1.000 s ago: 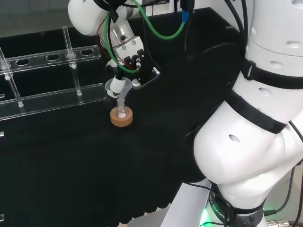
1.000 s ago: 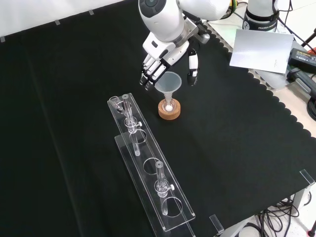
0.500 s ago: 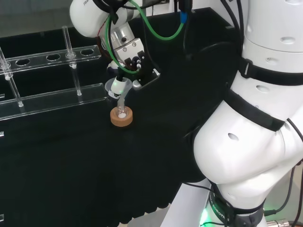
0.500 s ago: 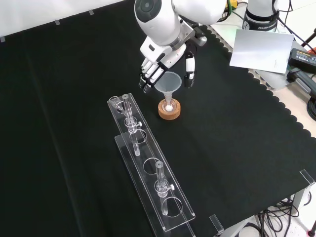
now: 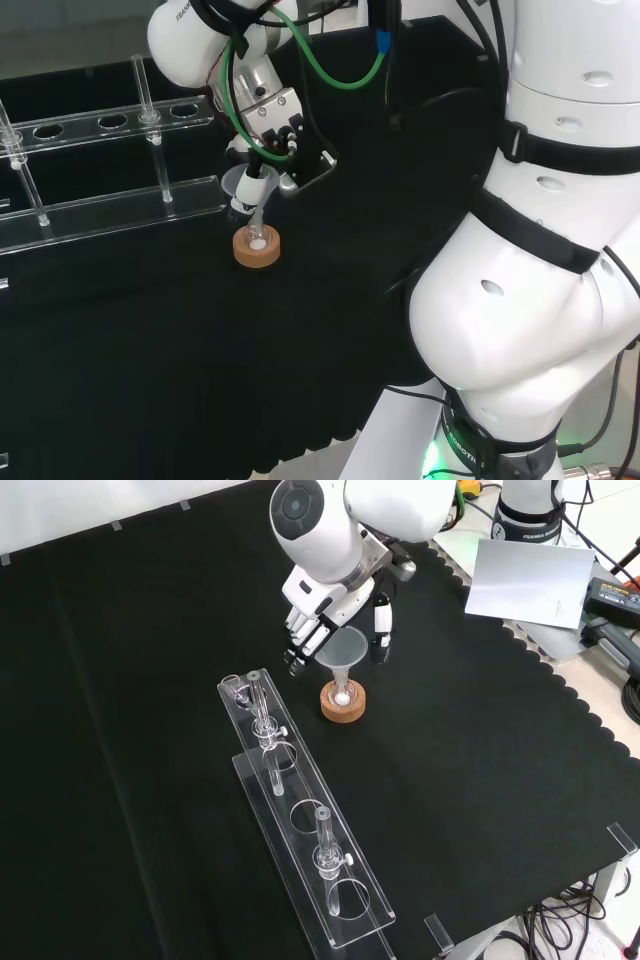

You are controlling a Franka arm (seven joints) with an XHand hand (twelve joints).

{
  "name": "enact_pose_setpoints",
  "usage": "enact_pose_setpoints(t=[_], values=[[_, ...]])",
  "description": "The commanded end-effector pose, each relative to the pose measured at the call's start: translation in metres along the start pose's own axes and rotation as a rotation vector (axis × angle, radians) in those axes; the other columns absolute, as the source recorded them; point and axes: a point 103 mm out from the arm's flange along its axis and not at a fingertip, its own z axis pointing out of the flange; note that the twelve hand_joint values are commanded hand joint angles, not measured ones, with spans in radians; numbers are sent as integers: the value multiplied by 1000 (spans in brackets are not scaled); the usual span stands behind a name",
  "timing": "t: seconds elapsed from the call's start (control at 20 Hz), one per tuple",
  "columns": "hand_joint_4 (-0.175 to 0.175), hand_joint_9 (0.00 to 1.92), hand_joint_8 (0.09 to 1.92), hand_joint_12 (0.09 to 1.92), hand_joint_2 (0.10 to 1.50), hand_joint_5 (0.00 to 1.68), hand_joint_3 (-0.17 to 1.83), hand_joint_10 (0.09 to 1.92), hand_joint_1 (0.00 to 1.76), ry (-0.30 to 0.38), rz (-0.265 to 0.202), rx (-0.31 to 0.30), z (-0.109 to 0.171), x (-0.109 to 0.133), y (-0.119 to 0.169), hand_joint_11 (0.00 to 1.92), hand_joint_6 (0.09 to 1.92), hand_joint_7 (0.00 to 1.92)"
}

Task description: Remove the funnel from the round-bottom flask.

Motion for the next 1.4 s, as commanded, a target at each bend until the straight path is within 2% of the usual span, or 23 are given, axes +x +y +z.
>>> enact_pose_setpoints(t=[0.05,0.25,0.5,0.65,0.75,0.95,1.4], values=[[27,458,650,1387,787,146,168,688,628,-29,10,-5,1,0,1,424,87,69],[12,563,666,1356,817,254,206,638,656,-59,29,-51,-1,-1,-3,445,87,154],[-23,949,674,1263,859,568,324,509,697,-69,43,-138,-8,0,-9,587,116,587],[-24,1096,664,1239,857,669,372,452,714,-79,42,-160,-13,0,-13,642,217,728],[-25,1157,665,1219,848,672,398,419,724,-77,38,-163,-16,0,-15,675,326,773],[-26,1191,678,1202,841,655,416,402,733,-95,34,-147,-24,0,-21,700,434,792],[-30,1183,691,1200,827,602,422,401,740,-171,69,-183,-52,-1,-43,699,498,772]])
